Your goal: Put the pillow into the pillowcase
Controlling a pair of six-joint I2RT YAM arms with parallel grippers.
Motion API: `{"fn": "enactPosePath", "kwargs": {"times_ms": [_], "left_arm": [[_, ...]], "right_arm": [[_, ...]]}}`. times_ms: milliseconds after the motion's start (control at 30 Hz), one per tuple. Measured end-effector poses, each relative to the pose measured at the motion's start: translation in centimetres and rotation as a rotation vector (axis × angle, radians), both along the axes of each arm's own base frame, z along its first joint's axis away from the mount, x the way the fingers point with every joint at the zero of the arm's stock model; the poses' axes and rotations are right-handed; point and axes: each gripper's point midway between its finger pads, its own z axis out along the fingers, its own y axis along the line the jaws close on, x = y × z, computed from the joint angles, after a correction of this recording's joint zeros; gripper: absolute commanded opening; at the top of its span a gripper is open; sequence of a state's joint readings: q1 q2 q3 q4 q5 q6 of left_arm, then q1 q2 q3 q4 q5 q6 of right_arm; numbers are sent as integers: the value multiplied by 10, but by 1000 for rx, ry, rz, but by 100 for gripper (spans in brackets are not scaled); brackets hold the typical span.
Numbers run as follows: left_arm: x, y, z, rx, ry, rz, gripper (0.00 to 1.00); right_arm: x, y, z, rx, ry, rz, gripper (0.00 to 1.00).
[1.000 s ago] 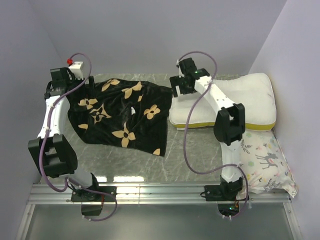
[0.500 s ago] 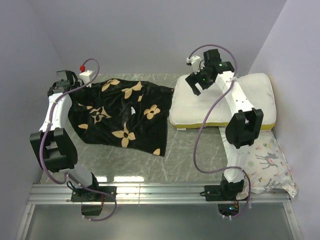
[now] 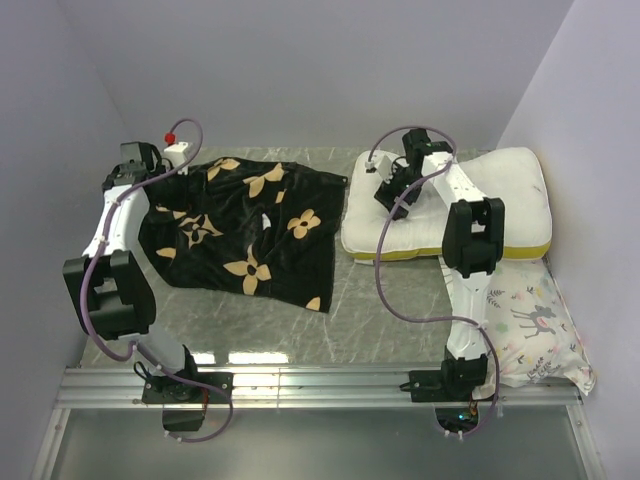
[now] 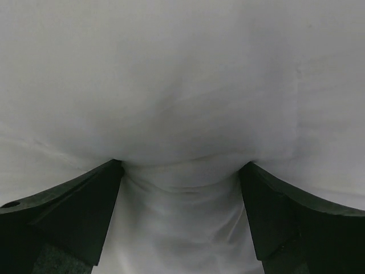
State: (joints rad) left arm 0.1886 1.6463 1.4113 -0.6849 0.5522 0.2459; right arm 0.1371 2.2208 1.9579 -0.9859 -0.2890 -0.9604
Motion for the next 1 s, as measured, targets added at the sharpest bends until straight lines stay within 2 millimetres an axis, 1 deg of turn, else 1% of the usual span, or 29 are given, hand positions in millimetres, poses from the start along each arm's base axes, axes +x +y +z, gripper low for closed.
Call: {"fn": "enactPosePath", "kwargs": {"times_ms": [67,100,133,167,200,333,400,433,500,533,600,633,667,733,800,867,1000], "left_arm": [[1,-4,-5,11,9,10,99],[1,-8,-8,19,15,13,98],[2,-13,-10,27,20,17,95],[2,-19,-12,36,23,14,94],[3,-28,-15,44,26,13,93],[13,-68,-28,67,40,17,84],[18,-91,-45,70,67,18,82],[19,-99,-52,71,83,20,81],[24,-115,-73,78,124,37,77],[24,-123,-85,85,148,44,74],[27,-131,-102,112,179,61,68],[29,-133,-110,129,190,77,59],[31,-135,-114,141,196,90,55],[39,-132,-122,177,199,131,51],[49,-126,-123,209,184,173,49],[56,-119,-119,233,162,209,46],[66,-109,-113,258,131,259,44]], "right_arm": [[-1,-1,-5,-12,6,21,66],[0,-2,-5,-16,4,27,51],[0,-2,-5,-19,1,35,41],[1,-2,-4,-21,-3,41,13],[1,-3,-4,-22,-4,41,0],[2,-4,1,-23,-7,21,0],[1,-2,9,-6,-14,6,0],[0,-1,13,4,-16,-2,0],[-4,4,29,41,-25,-18,0],[-7,7,40,64,-33,-23,0],[-15,12,61,102,-46,-35,0],[-18,14,71,119,-55,-40,0],[-22,16,82,136,-67,-43,0],[-29,19,102,167,-87,-51,0],[-35,23,116,194,-99,-52,0],[-40,26,124,219,-100,-53,0],[-45,30,124,239,-80,-53,0]]}}
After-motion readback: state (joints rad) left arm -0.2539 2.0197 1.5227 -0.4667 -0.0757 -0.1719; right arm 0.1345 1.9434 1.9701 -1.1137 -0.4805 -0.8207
